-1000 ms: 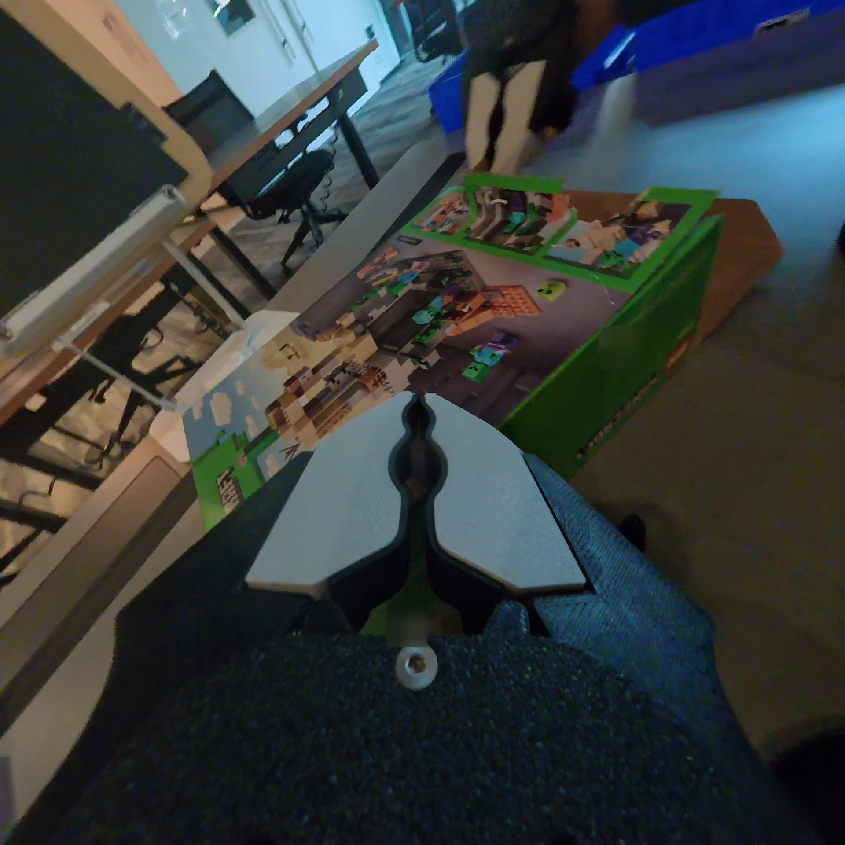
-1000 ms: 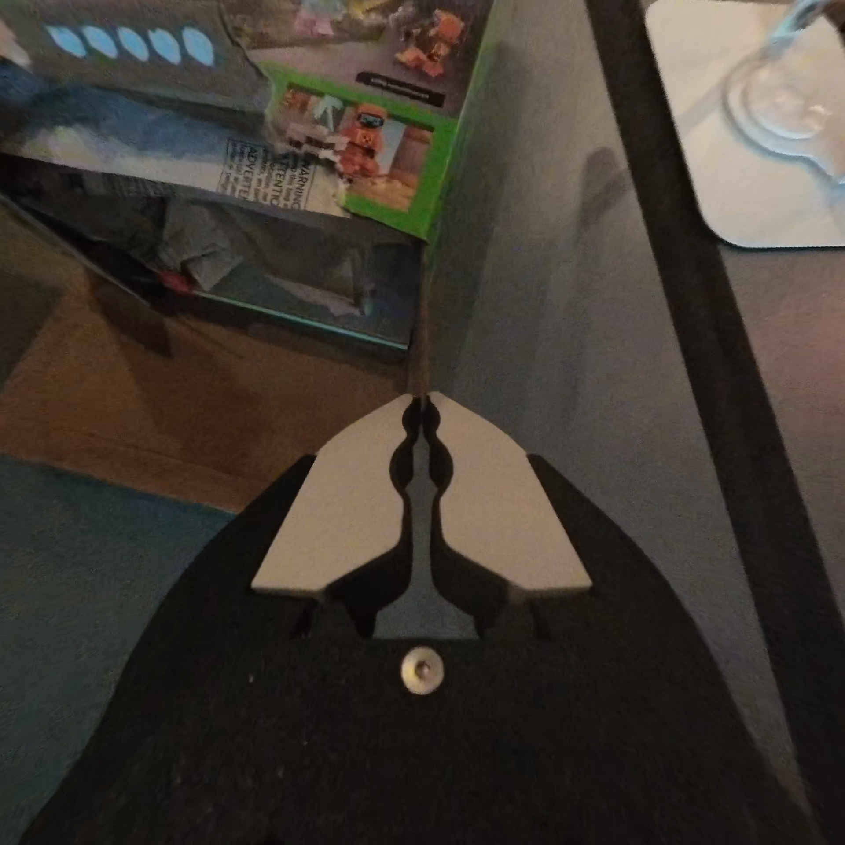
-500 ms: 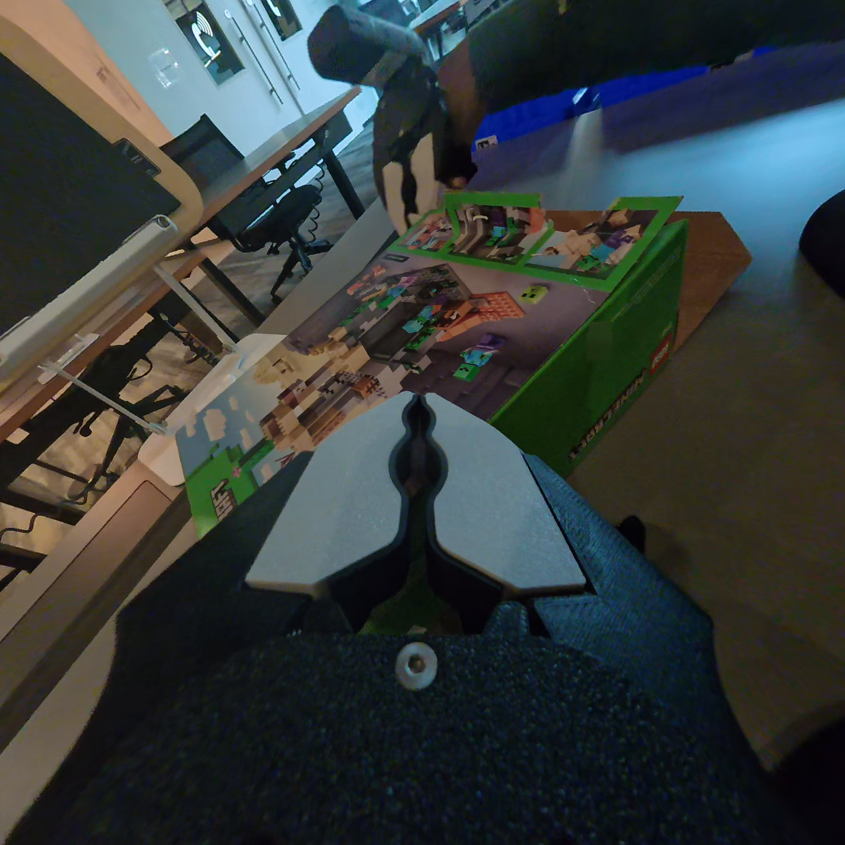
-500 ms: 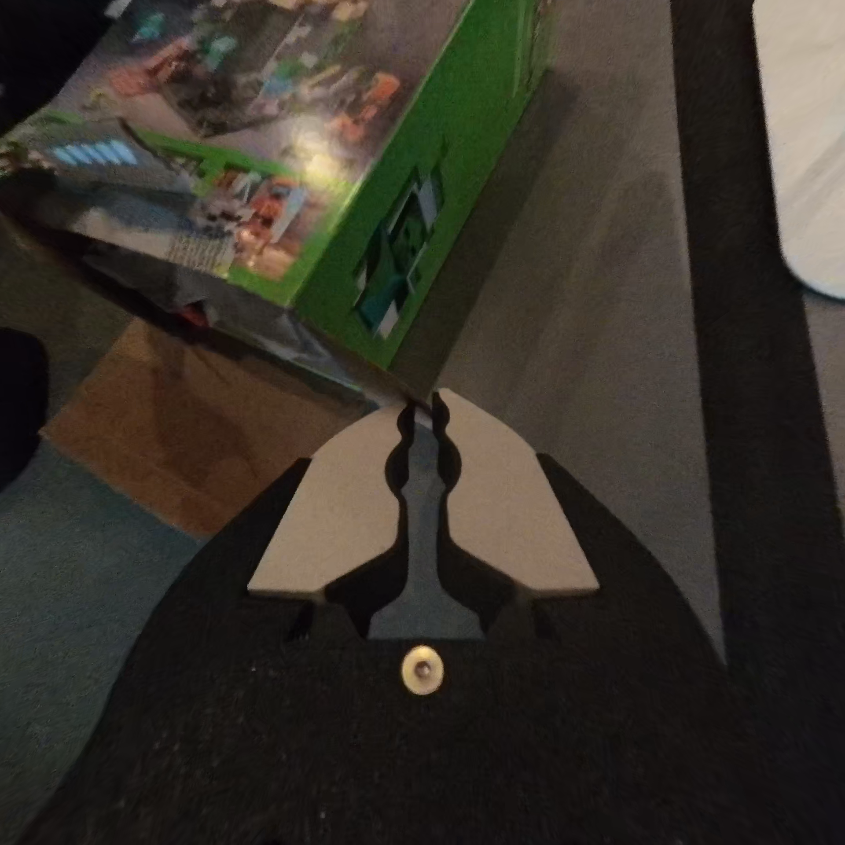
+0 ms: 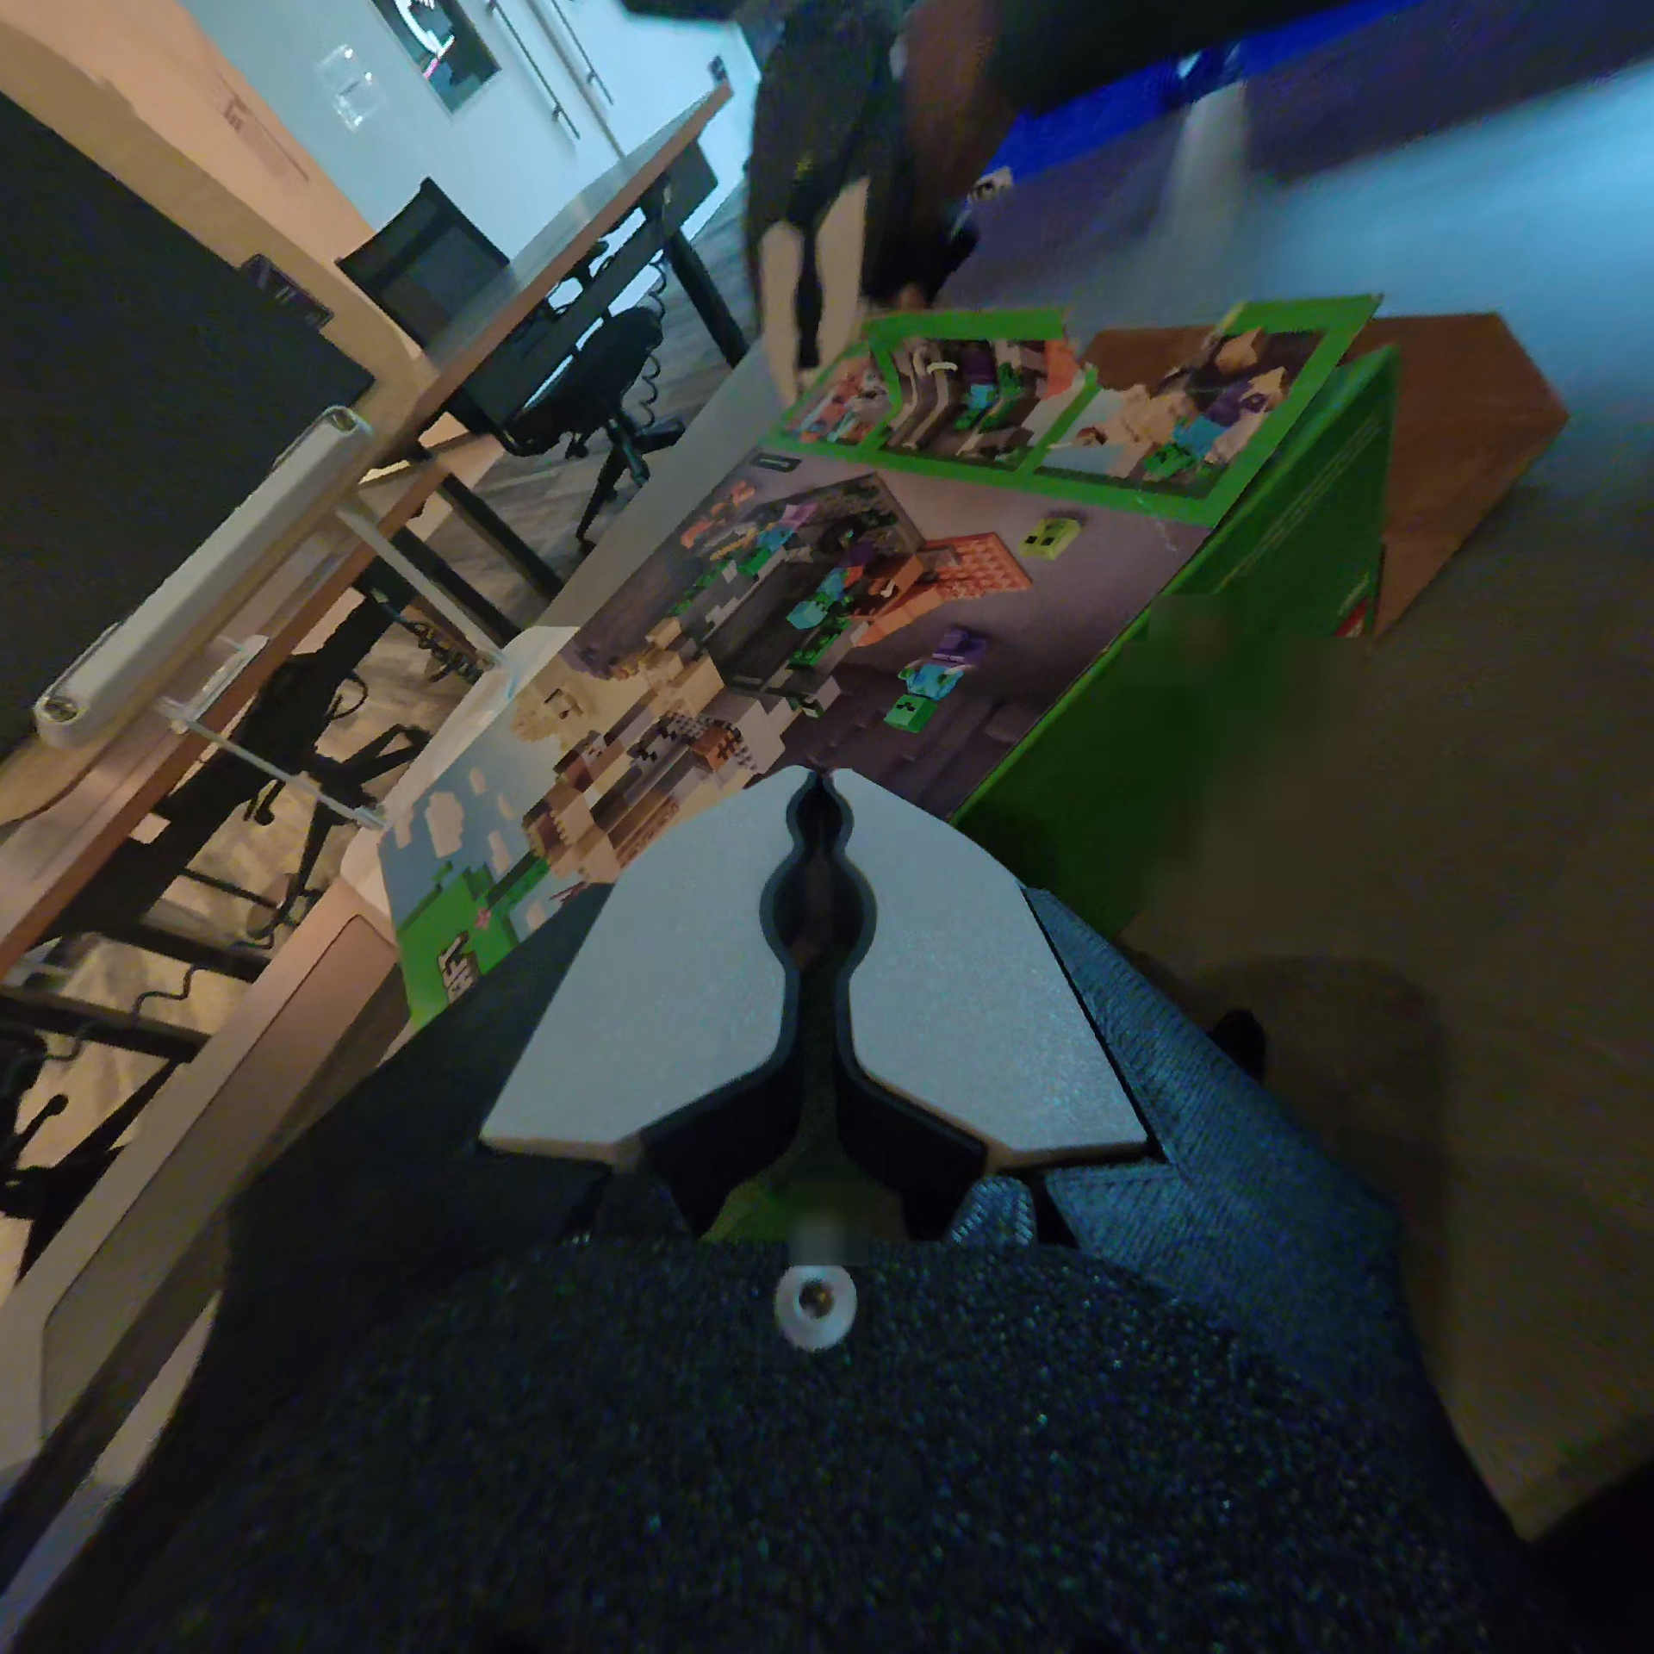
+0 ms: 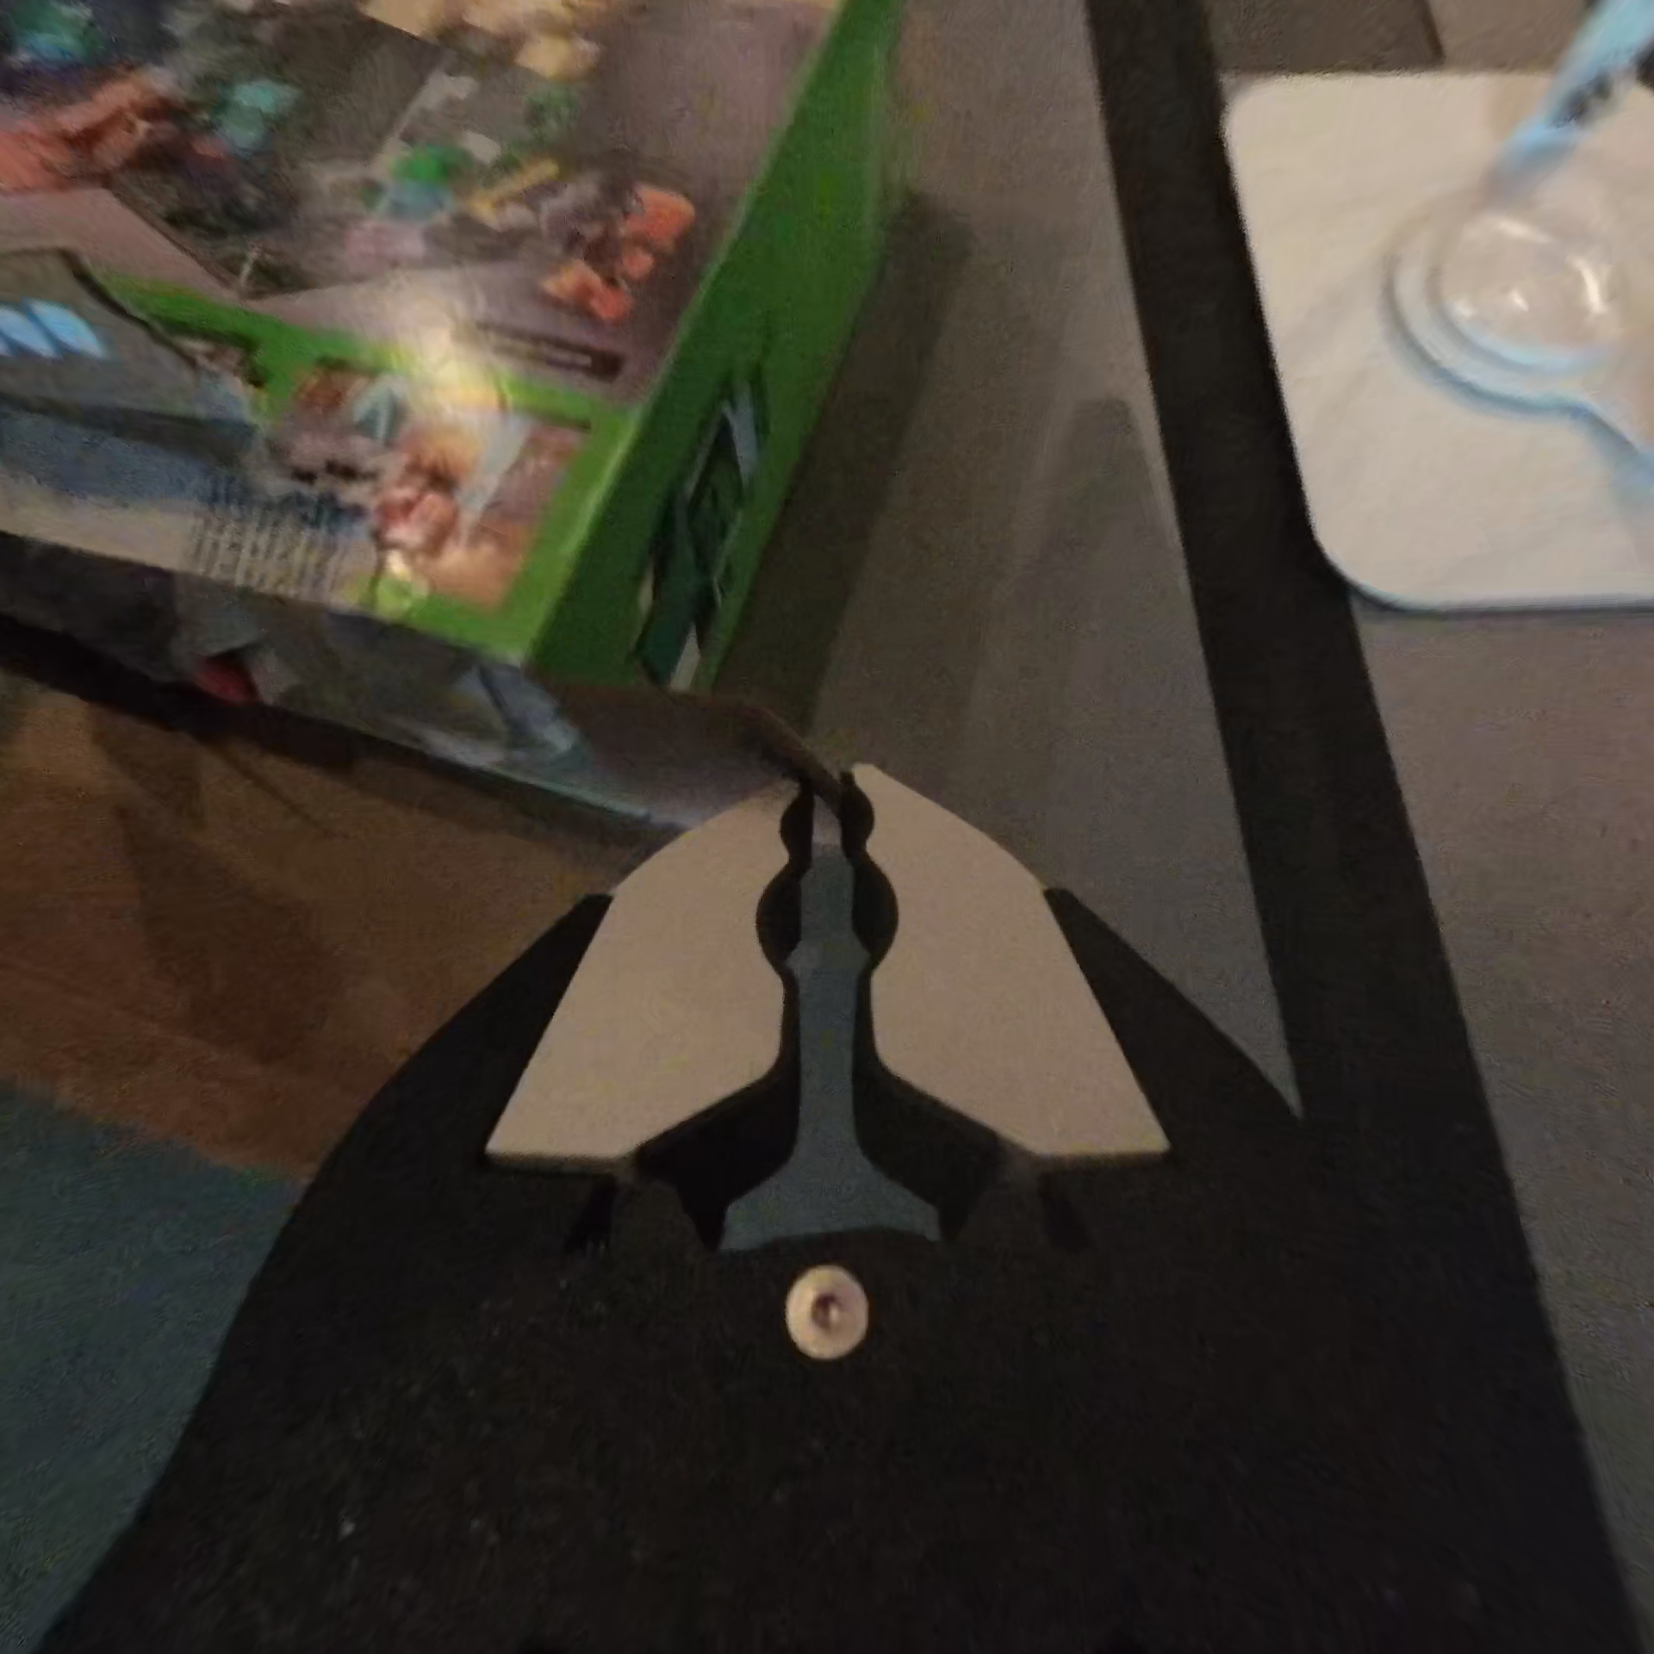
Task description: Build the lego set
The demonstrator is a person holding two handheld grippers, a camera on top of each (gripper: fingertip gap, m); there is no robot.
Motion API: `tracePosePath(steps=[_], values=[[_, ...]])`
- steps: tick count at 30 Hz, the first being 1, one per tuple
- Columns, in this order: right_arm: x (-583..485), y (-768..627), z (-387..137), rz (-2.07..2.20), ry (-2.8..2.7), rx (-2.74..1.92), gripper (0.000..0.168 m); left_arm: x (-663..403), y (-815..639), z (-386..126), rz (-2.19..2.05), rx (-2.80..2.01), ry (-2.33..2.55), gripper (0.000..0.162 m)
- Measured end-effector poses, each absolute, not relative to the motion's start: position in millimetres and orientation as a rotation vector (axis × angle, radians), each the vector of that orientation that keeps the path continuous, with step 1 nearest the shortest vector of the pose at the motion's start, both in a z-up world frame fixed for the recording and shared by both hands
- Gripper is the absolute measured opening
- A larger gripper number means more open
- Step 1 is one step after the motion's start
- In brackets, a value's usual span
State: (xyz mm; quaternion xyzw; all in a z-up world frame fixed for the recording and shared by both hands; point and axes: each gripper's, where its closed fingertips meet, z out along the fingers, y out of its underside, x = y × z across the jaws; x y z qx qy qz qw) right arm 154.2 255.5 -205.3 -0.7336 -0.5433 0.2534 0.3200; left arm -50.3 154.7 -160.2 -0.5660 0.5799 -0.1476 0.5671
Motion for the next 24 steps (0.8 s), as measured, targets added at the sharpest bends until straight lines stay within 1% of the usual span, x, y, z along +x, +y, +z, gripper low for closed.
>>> tracePosePath(steps=[2, 5, 7, 8, 10, 12, 15, 18, 20, 21, 22, 24], values=[[170, 246, -197, 0.63, -1.308, -1.948, 0.004, -50, 156, -160, -0.331, -1.331, 1.359, 0.001], [186, 228, -160, 0.628, -1.081, -1.855, 0.001, -50, 156, -160, -0.343, -1.341, 1.361, 0.0], [191, 207, -144, 0.621, -1.008, -1.837, 0.01, -50, 156, -159, -0.355, -1.348, 1.352, 0.001], [188, 192, -140, 0.612, -1.004, -1.833, 0.018, -50, 156, -159, -0.353, -1.352, 1.344, 0.001], [165, 156, -140, 0.618, -1.055, -1.799, 0.027, -50, 156, -159, -0.341, -1.355, 1.339, 0.001], [137, 125, -156, 0.574, -1.166, -1.791, 0.038, -49, 156, -158, -0.337, -1.362, 1.332, 0.001], [100, 102, -179, 0.621, -1.269, -1.788, 0.053, -49, 156, -158, -0.334, -1.363, 1.327, 0.001], [78, 98, -188, 0.734, -1.325, -1.768, 0.056, -50, 157, -158, -0.309, -1.356, 1.312, 0.001], [65, 94, -193, 0.744, -1.39, -1.753, 0.055, -49, 157, -158, -0.282, -1.344, 1.298, 0.001], [61, 92, -196, 0.719, -1.419, -1.75, 0.049, -50, 158, -159, -0.264, -1.345, 1.298, 0.001], [58, 89, -196, 0.696, -1.434, -1.748, 0.027, -50, 158, -159, -0.247, -1.352, 1.298, 0.001], [63, 84, -198, 0.65, -1.411, -1.806, 0.018, -50, 159, -159, -0.232, -1.37, 1.28, 0.001]])
